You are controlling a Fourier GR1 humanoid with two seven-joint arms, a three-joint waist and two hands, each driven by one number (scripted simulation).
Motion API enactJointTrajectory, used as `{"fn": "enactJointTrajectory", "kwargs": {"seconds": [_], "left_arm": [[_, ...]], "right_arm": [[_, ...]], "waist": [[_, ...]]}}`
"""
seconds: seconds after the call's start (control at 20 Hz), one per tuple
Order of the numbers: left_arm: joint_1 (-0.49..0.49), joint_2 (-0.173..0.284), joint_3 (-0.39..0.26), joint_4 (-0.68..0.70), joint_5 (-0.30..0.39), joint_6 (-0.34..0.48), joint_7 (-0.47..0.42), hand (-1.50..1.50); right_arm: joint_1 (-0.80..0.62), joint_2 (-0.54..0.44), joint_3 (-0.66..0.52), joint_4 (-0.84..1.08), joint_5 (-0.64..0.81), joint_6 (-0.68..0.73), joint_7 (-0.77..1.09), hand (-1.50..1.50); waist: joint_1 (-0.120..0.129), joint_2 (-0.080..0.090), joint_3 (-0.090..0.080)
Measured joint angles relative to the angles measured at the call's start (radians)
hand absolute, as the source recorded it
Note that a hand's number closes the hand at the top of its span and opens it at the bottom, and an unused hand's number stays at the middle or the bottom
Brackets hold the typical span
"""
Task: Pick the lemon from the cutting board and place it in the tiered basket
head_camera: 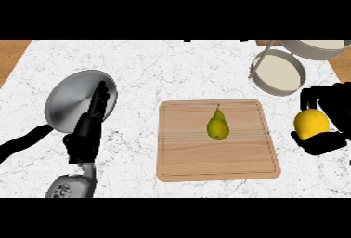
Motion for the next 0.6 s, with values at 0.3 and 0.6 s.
{"fn": "enactJointTrajectory", "kwargs": {"seconds": [0.3, 0.6], "left_arm": [[0.000, 0.016, 0.006, -0.020, 0.006, -0.014, 0.018, 0.00], [-0.008, 0.006, 0.001, -0.010, 0.001, -0.007, 0.016, 0.00]], "right_arm": [[-0.130, -0.052, -0.194, -0.122, -0.163, 0.212, 0.050, 1.50], [-0.330, -0.085, -0.315, -0.067, -0.278, 0.370, 0.129, 1.50]], "waist": [[0.004, 0.000, 0.000], [0.013, 0.002, 0.000]]}}
